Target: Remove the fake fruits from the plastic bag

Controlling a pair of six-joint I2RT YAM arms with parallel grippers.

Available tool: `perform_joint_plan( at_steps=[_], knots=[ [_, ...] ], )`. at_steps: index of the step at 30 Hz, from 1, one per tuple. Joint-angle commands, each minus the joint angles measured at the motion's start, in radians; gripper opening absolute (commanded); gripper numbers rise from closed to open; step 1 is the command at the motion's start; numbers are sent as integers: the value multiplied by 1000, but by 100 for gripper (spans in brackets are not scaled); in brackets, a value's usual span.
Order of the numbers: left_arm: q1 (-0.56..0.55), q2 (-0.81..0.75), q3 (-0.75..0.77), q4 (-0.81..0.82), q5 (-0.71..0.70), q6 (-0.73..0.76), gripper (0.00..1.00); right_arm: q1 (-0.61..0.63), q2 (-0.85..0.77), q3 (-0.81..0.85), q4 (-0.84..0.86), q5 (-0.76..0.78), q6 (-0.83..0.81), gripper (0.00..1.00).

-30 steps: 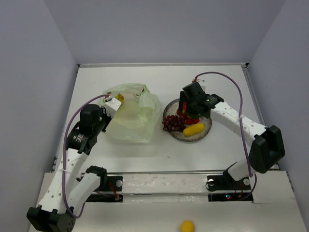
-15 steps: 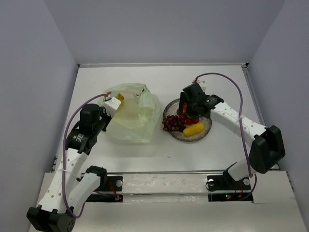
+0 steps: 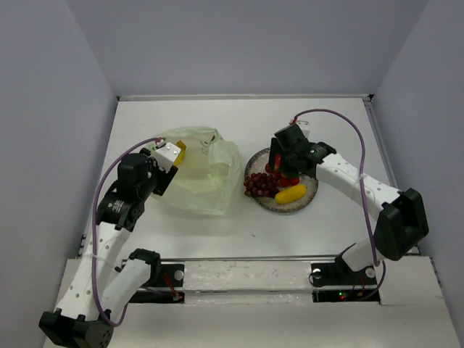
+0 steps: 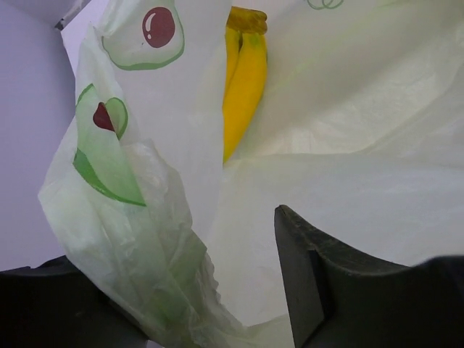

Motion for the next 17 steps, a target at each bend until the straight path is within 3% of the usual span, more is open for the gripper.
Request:
perform_joint_plan(
  at_steps=[1, 8, 17],
  knots=[
    [1, -12, 30, 25, 8, -6, 70, 0, -41, 20, 6, 33, 6, 100],
    [2, -43, 28, 30, 5, -3, 98, 0, -47, 22, 63, -54, -39, 100],
    [1, -125, 16, 131, -64, -30, 99, 0, -73, 54, 114, 40, -30, 100]
  ],
)
